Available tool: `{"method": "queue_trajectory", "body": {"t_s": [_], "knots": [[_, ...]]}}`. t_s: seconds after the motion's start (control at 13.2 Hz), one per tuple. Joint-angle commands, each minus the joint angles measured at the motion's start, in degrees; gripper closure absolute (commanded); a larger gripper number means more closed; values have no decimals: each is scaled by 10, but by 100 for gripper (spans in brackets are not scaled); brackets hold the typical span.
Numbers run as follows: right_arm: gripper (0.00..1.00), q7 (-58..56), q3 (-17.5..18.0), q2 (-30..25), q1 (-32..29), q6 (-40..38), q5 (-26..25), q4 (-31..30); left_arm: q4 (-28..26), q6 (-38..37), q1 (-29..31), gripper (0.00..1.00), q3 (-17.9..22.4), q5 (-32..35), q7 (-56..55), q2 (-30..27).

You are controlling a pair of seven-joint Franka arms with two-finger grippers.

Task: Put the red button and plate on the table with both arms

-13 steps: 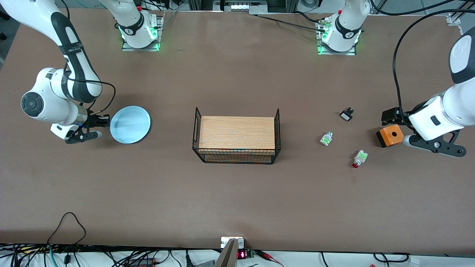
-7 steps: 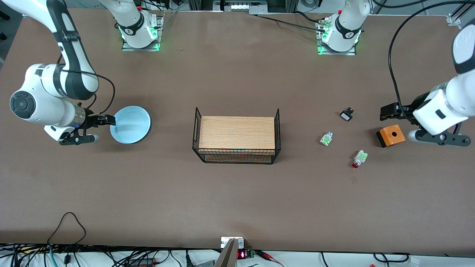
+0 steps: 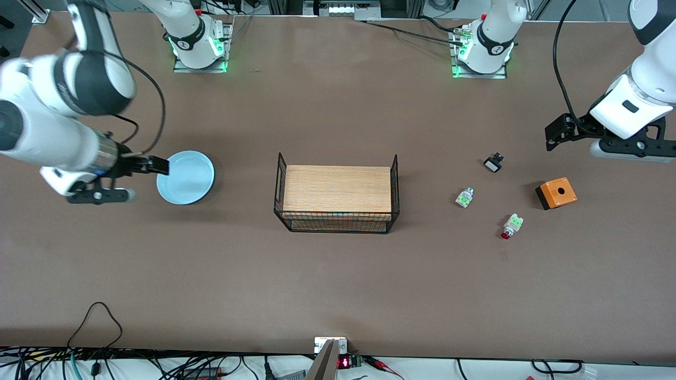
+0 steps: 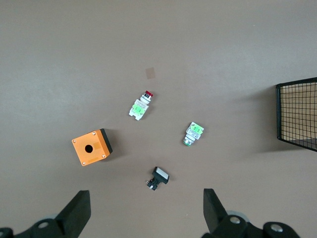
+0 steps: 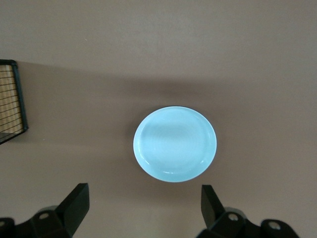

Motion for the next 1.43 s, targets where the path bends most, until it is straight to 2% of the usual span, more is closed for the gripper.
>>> {"method": "queue_trajectory", "body": {"t_s": [0.0, 0.23, 0.45, 0.6, 0.83, 1.06, 1.36], "knots": [[0, 1, -5, 6, -5, -61, -9, 79, -10, 12, -10, 0, 11, -8, -3, -4], [0, -3, -27, -3, -13, -64, -8, 106, -5, 15, -19, 0, 17, -8, 1, -1], [0, -21, -64, -22, -3, -77, -8, 107, -7, 8, -33, 0, 26, -8, 1, -6], [0, -57, -74, -25, -5, -74, -9, 107, -7, 25, -39, 0, 40, -8, 3, -1], [0, -66, -75, -33, -6, -73, -9, 92, -17, 24, -39, 0, 40, -8, 6, -7], [0, -65, -75, -85, -7, -66, -9, 26, -16, 17, -37, 0, 40, -8, 6, -7], [0, -65, -74, -89, -7, -73, -9, 30, -10, 4, -36, 0, 32, -8, 5, -5]]}}
